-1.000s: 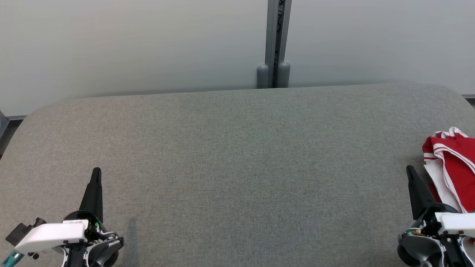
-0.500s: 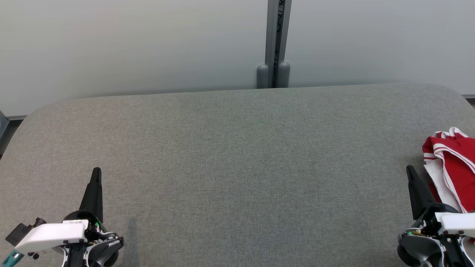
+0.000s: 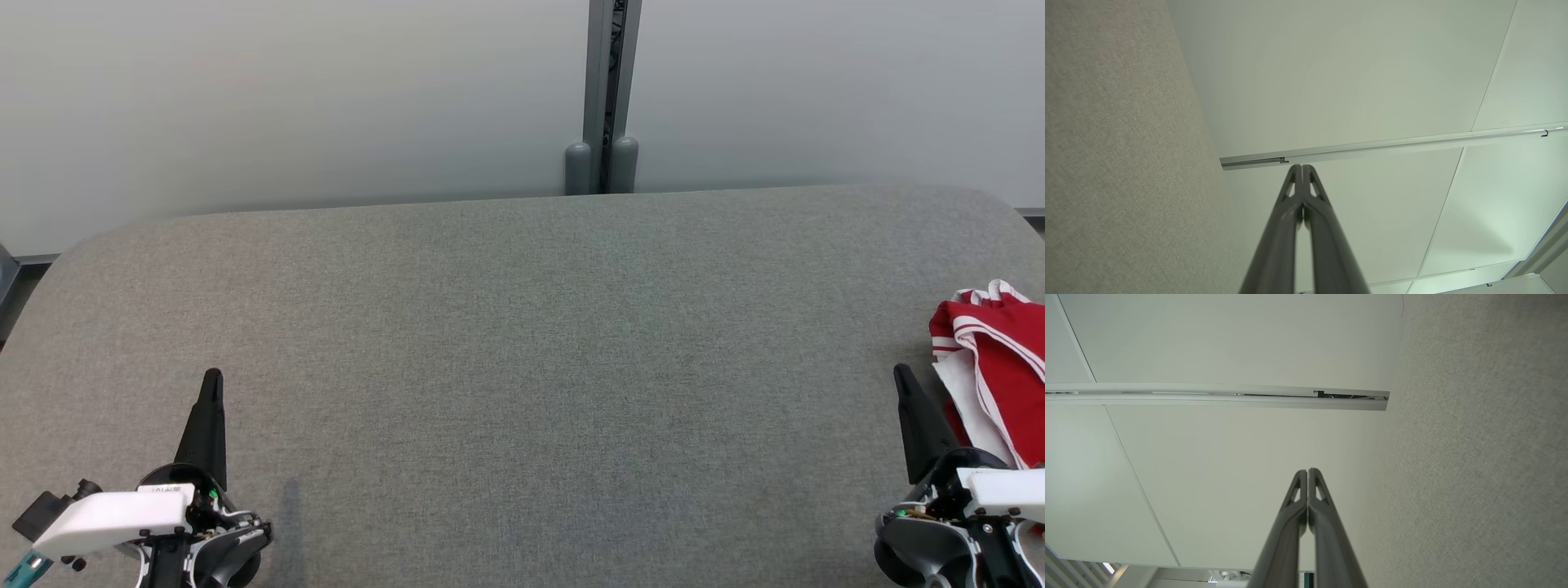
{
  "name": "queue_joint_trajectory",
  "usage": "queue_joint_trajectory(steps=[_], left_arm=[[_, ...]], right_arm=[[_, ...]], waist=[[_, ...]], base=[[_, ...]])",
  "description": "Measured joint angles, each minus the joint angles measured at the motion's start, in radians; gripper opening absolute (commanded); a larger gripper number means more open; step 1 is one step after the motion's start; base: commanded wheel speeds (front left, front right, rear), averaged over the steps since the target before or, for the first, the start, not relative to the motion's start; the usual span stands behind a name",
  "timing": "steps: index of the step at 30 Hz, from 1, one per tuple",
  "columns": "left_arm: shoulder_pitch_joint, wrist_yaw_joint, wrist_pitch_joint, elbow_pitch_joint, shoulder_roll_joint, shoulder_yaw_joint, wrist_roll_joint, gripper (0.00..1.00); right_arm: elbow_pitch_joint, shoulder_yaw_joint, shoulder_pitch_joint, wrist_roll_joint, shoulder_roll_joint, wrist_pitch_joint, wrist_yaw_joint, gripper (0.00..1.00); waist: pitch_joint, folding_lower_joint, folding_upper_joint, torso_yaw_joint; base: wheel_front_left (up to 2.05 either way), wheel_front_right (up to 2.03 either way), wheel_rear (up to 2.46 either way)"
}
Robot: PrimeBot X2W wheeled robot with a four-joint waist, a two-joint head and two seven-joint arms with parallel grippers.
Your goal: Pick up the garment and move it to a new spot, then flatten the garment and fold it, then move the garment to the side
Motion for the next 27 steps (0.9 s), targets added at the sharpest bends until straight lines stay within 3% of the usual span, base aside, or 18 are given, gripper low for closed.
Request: queue_joint_trajectory(steps=[27], left_arm=[[0.000, 0.000, 0.000, 0.000, 0.000, 0.000, 0.000, 0.00]], right_arm=[[0.000, 0.000, 0.000, 0.000, 0.000, 0.000, 0.000, 0.00]], waist=[[0.000, 0.0000, 0.0000, 0.000]], base=[[0.00, 0.00, 0.00]])
